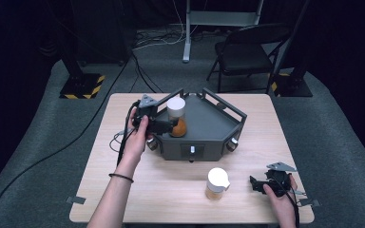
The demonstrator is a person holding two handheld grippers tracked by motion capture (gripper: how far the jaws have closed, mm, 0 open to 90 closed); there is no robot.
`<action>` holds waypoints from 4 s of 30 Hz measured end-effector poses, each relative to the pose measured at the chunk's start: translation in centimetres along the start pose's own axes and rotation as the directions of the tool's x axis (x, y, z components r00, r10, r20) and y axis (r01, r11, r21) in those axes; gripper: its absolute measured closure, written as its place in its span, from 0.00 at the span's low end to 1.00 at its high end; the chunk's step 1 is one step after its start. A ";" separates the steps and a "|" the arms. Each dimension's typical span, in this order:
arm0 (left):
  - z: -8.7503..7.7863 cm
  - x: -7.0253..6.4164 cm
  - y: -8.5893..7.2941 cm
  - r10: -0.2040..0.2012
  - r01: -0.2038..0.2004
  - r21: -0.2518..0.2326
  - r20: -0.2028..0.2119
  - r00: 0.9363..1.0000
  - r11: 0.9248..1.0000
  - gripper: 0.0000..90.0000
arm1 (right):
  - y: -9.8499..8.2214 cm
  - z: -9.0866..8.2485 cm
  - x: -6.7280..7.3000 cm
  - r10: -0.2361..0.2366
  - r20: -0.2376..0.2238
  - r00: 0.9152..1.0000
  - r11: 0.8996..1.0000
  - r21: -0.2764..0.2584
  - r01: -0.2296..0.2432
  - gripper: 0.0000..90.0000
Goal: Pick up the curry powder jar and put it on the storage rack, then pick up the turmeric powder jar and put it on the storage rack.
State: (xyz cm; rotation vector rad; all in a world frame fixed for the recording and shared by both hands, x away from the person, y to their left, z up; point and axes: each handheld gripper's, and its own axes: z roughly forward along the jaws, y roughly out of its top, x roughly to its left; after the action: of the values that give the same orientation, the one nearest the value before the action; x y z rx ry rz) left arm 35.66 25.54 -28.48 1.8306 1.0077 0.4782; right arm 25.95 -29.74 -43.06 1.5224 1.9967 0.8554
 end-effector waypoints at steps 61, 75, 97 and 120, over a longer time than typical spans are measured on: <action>-6.5 2.5 -20.0 -0.105 0.105 -0.007 -0.126 0.986 0.994 0.07 | 0.0 0.0 0.0 0.000 0.000 1.000 1.000 0.000 0.000 0.00; -4.1 2.9 -20.0 -0.084 0.111 0.156 -0.170 0.982 0.982 0.07 | 0.0 0.0 0.0 -0.001 0.000 1.000 1.000 0.000 0.001 0.00; -2.9 1.9 -18.6 0.003 0.048 0.261 -0.194 0.981 0.964 0.00 | -0.1 0.0 0.0 -0.001 0.000 1.000 1.000 0.000 0.001 0.00; -2.9 1.9 -18.6 0.002 0.048 0.262 -0.188 0.982 0.964 0.00 | -0.4 -0.3 -0.3 0.010 -0.021 1.000 1.000 -0.008 -0.010 0.00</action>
State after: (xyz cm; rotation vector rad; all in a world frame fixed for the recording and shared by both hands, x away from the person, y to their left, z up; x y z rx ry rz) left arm 26.77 32.47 -43.65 2.0369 1.2709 0.5289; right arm 25.59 -30.13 -43.12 1.5259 1.9996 0.8864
